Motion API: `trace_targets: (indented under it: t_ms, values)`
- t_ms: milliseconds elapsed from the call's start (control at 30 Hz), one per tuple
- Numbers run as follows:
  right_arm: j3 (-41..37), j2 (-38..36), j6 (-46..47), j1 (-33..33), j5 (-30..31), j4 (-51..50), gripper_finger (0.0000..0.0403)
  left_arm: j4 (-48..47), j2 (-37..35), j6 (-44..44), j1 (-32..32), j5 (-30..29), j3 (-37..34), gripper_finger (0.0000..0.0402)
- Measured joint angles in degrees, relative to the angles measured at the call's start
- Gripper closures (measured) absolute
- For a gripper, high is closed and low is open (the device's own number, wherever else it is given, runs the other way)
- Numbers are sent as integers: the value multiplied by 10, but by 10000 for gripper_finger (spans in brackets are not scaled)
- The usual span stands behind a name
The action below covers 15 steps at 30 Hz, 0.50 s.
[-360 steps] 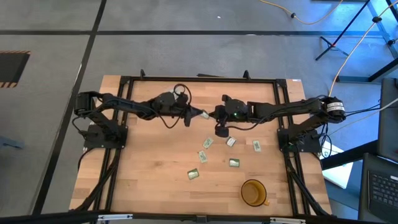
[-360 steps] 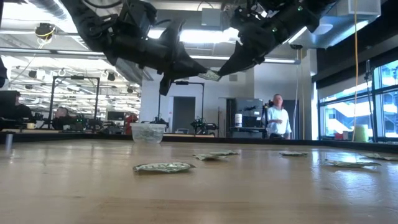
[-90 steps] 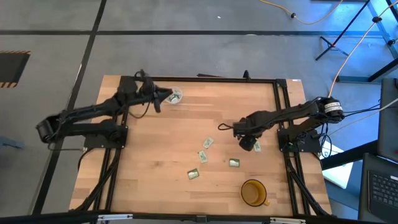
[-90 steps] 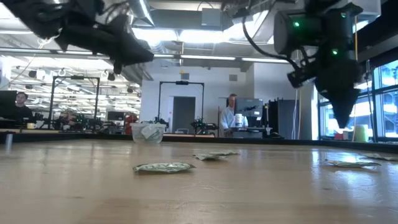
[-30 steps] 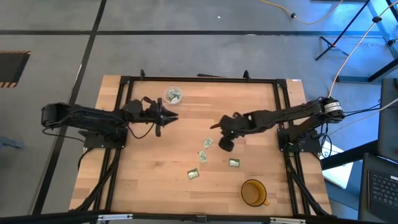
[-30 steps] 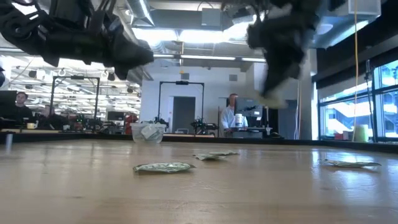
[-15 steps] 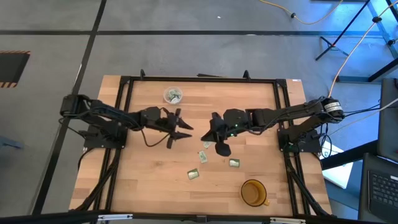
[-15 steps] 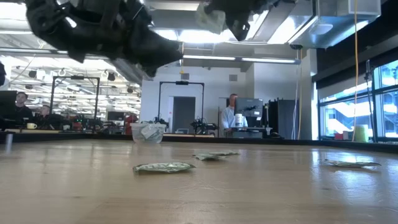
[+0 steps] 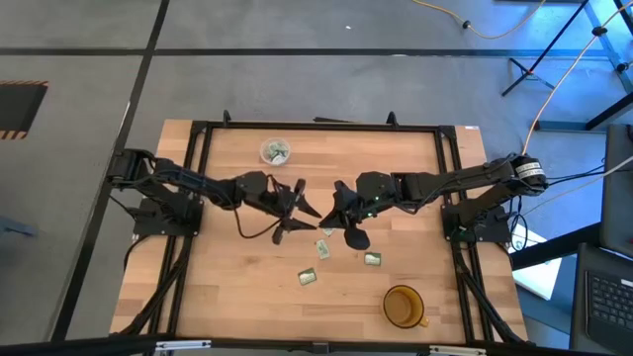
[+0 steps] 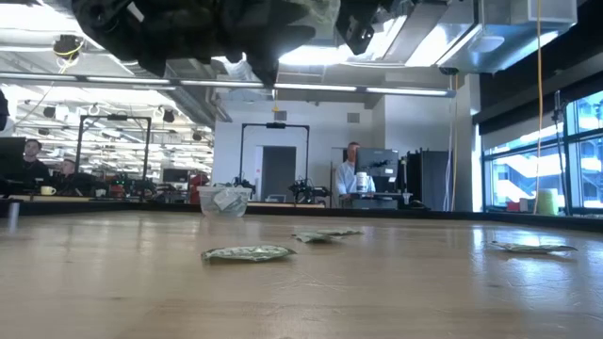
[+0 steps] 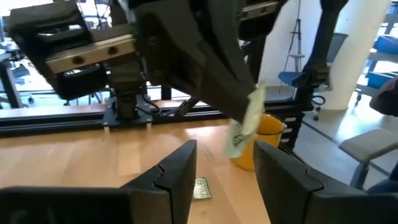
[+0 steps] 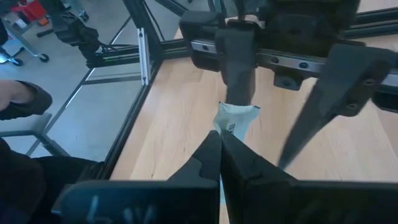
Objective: Pick and place Stevia / Truvia into bins
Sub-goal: Put the stevia packet into the transparent container
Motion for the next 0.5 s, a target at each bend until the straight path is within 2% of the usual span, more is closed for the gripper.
trace_targets:
  t_ms: [267,500]
  values:
    - [0,0,0,0,2,0,401,3,0,5,-9,0,0,268]
    - [0,0,1,0,2,0,401,31,0,4,-9,-1,0,309]
